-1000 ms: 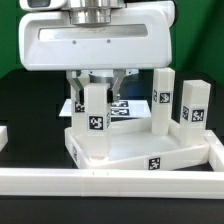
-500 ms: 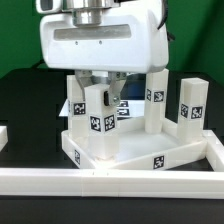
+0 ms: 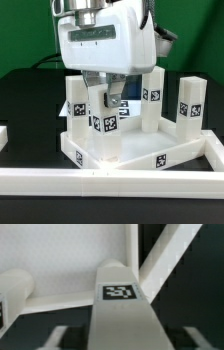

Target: Assemble desk

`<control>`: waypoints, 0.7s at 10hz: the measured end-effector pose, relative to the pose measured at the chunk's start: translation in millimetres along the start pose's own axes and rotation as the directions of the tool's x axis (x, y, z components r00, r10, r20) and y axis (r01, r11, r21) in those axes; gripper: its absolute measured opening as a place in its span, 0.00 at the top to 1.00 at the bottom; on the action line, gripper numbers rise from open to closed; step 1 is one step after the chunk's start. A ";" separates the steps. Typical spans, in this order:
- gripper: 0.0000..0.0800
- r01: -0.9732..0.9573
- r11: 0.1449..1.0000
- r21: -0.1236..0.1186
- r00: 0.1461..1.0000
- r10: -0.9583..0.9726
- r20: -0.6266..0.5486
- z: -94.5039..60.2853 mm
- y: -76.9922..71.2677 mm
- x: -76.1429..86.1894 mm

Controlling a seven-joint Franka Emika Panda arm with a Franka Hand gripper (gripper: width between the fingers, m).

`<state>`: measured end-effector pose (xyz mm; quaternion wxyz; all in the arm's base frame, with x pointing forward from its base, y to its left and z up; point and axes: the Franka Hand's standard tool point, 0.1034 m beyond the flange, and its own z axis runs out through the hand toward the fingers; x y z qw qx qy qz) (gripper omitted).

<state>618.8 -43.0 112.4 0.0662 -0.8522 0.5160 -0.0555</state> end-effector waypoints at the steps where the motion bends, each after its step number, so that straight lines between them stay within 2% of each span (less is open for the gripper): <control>1: 0.34 0.074 0.997 -0.002 0.997 -0.074 -0.002 -0.4 -2.7 -2.7; 2: 0.24 0.135 0.991 -0.001 0.991 -0.135 -0.002 -0.5 -3.8 -4.1; 5: 0.19 0.429 0.903 -0.001 0.903 -0.429 -0.004 -1.4 -5.4 -3.8; 7: 0.19 0.627 0.779 -0.003 0.779 -0.627 -0.005 -1.7 -4.4 -1.7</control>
Offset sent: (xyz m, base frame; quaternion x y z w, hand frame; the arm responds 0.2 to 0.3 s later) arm 0.0027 0.0073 0.0054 -0.0075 -0.0059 -0.2980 0.9545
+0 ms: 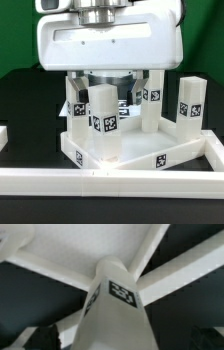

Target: Assemble desk

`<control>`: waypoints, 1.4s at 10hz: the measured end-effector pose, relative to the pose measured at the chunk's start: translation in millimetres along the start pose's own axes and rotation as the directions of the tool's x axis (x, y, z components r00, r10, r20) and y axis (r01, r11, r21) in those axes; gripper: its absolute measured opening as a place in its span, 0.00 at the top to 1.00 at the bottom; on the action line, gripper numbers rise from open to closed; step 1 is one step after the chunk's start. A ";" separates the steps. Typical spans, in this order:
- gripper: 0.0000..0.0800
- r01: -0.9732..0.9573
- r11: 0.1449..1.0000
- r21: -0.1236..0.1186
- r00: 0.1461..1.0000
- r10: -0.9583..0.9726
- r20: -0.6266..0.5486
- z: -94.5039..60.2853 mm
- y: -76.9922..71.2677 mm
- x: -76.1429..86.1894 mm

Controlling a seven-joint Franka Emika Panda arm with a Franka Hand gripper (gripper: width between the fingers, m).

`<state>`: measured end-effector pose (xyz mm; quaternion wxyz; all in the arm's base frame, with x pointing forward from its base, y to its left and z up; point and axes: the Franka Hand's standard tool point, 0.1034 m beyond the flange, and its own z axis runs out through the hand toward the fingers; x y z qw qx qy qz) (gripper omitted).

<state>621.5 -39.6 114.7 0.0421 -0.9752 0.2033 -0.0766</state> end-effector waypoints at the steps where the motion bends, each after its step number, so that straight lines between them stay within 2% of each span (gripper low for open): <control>1: 0.19 0.102 0.995 0.000 0.995 -0.102 0.000 -0.1 1.0 0.4; 4: 0.19 0.356 0.935 -0.004 0.935 -0.356 0.001 0.3 0.5 -0.1; 6: 0.19 0.514 0.858 -0.011 0.858 -0.514 0.007 0.6 2.0 0.1; 9: 0.19 0.667 0.744 -0.021 0.745 -0.667 0.017 1.1 4.1 0.1; 10: 0.19 0.668 0.744 -0.021 0.744 -0.668 0.017 1.1 3.9 0.1; 11: 0.33 0.667 0.745 -0.021 0.745 -0.667 0.017 1.1 4.2 0.2; 12: 0.33 0.667 0.745 -0.021 0.745 -0.667 0.017 1.1 4.4 0.2; 13: 0.57 0.667 0.745 -0.021 0.745 -0.667 0.017 1.1 4.4 0.2; 14: 0.57 0.667 0.745 -0.021 0.745 -0.666 0.018 1.2 4.8 0.2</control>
Offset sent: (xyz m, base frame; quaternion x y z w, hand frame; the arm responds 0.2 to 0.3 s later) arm -0.0015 0.0083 -0.0011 0.0003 -0.0065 -0.1648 0.9863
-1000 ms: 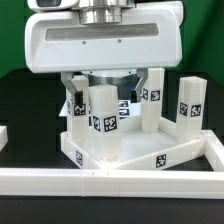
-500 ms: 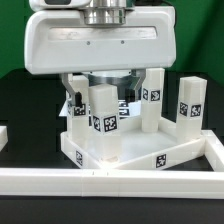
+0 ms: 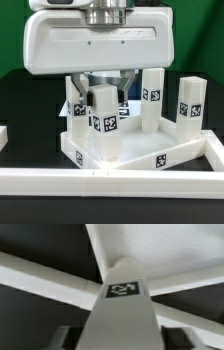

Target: Assemble desk

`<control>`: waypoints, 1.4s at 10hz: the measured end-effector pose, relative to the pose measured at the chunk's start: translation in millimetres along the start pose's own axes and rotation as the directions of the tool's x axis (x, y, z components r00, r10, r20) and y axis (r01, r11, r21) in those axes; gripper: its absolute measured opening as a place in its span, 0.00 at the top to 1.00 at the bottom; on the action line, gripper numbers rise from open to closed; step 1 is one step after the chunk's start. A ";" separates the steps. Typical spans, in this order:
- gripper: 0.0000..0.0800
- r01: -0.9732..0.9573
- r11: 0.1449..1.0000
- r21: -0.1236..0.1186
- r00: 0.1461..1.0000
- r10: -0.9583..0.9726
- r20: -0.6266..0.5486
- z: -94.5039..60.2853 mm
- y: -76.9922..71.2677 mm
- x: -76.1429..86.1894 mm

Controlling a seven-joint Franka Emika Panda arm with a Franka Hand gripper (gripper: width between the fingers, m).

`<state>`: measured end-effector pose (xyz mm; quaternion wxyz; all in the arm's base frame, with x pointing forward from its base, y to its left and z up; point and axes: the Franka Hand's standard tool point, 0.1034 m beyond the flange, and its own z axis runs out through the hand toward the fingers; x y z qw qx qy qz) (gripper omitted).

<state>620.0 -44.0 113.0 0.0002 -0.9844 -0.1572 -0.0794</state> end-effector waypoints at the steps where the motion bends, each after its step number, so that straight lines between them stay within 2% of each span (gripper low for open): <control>1: 0.64 -0.009 1.000 0.000 1.000 0.009 0.000 0.1 0.0 -0.1; 3: 0.64 -0.039 0.999 0.000 0.999 0.039 0.000 0.2 0.4 -0.3; 5: 0.64 -0.293 0.956 0.005 0.956 0.293 0.005 -0.4 3.7 -1.2; 7: 0.64 -0.539 0.843 0.006 0.843 0.538 0.010 2.2 2.5 -2.0; 9: 0.64 -0.737 0.676 0.005 0.676 0.737 0.013 3.2 -3.5 0.1; 11: 0.64 -0.880 0.475 0.003 0.475 0.880 0.015 3.9 -6.9 1.8; 13: 0.64 -0.938 0.347 0.001 0.347 0.938 0.016 4.1 -8.3 2.2; 14: 0.64 -0.948 0.319 0.004 0.319 0.948 0.019 4.2 -8.8 2.3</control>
Offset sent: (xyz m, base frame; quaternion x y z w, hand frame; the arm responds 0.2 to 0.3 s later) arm 0.0031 -0.0100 0.0036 0.0041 -0.0207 0.1333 0.9908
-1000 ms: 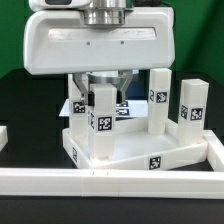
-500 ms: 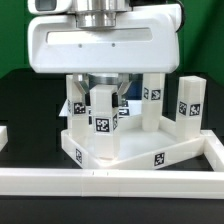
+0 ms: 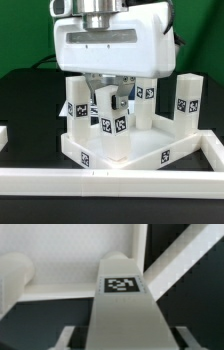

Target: Assemble desk

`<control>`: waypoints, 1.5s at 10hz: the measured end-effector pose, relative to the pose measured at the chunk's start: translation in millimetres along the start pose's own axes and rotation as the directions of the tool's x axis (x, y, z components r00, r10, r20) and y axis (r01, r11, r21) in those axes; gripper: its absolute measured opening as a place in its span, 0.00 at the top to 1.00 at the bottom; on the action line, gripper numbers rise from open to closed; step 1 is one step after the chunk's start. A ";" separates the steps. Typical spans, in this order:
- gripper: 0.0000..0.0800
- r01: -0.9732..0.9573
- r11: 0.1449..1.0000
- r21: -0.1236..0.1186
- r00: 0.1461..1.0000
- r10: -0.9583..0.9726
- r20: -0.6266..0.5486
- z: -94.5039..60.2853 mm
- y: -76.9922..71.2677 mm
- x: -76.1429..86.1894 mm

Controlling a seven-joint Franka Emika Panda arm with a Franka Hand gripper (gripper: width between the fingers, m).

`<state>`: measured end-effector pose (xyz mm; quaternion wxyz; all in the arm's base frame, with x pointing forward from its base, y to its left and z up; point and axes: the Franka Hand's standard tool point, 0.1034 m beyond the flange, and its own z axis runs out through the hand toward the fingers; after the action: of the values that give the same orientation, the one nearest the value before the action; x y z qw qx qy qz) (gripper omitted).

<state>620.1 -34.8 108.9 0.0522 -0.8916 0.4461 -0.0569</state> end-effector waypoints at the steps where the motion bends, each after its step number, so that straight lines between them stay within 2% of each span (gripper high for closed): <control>1: 0.51 0.048 0.999 0.000 0.999 -0.048 0.000 -0.2 -0.3 -0.2; 2: 0.51 0.101 0.995 0.002 0.995 -0.101 0.000 -0.8 -1.2 -0.8; 3: 0.28 0.143 0.990 0.002 0.990 -0.143 0.000 -1.0 -1.9 -1.5; 4: 0.20 0.199 0.980 0.003 0.980 -0.199 0.000 -1.4 -2.7 -2.0; 7: 0.19 0.474 0.880 0.003 0.880 -0.474 -0.001 -1.9 -4.7 -4.9; 9: 0.19 0.630 0.777 -0.001 0.777 -0.630 0.001 -0.9 -6.7 -8.2; 11: 0.19 0.781 0.625 0.000 0.625 -0.781 0.003 -0.9 -6.8 -8.6; 12: 0.19 0.830 0.557 0.001 0.557 -0.830 0.005 -0.8 -6.5 -8.9; 13: 0.19 0.852 0.524 0.001 0.524 -0.852 0.005 -0.7 -6.7 -9.1; 14: 0.19 0.894 0.448 -0.006 0.448 -0.894 0.008 -0.4 -6.8 -9.9; 15: 0.19 0.908 0.419 -0.006 0.420 -0.908 0.009 -0.5 -7.5 -10.7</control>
Offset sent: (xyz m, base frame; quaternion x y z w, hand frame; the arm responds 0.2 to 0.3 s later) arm 0.0004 0.0077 0.0063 0.0080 -0.0036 -0.1295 0.9915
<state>619.6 -21.8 109.9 0.0100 -0.9919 -0.1044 -0.0721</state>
